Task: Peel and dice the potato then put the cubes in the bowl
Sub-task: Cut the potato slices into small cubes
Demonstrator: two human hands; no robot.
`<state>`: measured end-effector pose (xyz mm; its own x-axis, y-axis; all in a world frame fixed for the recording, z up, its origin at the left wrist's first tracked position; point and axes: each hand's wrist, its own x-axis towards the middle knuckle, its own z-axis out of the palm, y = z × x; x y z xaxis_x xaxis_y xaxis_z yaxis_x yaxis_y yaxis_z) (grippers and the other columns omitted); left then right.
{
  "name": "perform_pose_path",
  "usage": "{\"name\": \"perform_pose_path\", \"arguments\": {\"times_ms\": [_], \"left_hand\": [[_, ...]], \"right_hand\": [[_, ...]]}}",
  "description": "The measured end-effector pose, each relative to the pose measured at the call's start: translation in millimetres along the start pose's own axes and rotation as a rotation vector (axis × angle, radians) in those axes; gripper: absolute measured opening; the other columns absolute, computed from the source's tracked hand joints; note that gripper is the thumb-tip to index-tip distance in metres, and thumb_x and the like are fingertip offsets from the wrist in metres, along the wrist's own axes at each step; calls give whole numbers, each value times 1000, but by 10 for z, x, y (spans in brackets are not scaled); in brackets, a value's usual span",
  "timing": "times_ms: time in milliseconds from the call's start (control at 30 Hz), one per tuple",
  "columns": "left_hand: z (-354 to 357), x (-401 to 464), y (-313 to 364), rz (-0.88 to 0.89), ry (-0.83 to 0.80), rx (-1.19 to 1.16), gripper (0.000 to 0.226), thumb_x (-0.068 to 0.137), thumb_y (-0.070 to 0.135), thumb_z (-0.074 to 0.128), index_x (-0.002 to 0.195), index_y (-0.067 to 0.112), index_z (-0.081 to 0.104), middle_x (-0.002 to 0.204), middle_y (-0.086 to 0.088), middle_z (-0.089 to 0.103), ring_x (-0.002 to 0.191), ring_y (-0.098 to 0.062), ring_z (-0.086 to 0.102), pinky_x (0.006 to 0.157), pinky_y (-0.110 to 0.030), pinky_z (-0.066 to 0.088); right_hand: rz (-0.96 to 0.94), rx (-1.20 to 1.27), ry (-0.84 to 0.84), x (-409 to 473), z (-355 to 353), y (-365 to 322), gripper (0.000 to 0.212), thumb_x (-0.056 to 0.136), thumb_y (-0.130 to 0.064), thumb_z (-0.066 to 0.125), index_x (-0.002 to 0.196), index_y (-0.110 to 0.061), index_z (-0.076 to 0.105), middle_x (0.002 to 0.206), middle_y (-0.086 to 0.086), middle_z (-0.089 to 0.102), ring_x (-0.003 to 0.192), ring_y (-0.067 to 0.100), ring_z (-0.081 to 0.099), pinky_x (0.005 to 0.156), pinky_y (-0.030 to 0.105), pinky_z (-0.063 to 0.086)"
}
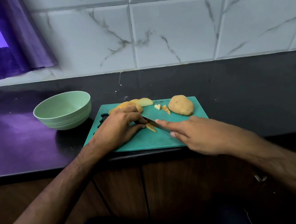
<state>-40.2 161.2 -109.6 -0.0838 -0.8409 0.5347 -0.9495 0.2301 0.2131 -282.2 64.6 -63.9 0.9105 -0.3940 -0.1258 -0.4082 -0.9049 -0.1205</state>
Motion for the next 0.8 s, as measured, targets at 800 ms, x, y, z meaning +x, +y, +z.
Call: {"name": "perform_pose_path", "arguments": {"times_ms": [800], "left_hand": [[-29, -25, 61, -46, -42, -30, 15, 89, 29, 74, 93, 27, 60, 93, 17, 62, 100, -11, 63, 86, -35, 50]], "right_hand": [[72, -6, 123, -411, -11, 249, 49, 109, -47, 25, 151, -65, 6, 80, -5, 54, 74, 13, 54, 58, 21, 32]]}}
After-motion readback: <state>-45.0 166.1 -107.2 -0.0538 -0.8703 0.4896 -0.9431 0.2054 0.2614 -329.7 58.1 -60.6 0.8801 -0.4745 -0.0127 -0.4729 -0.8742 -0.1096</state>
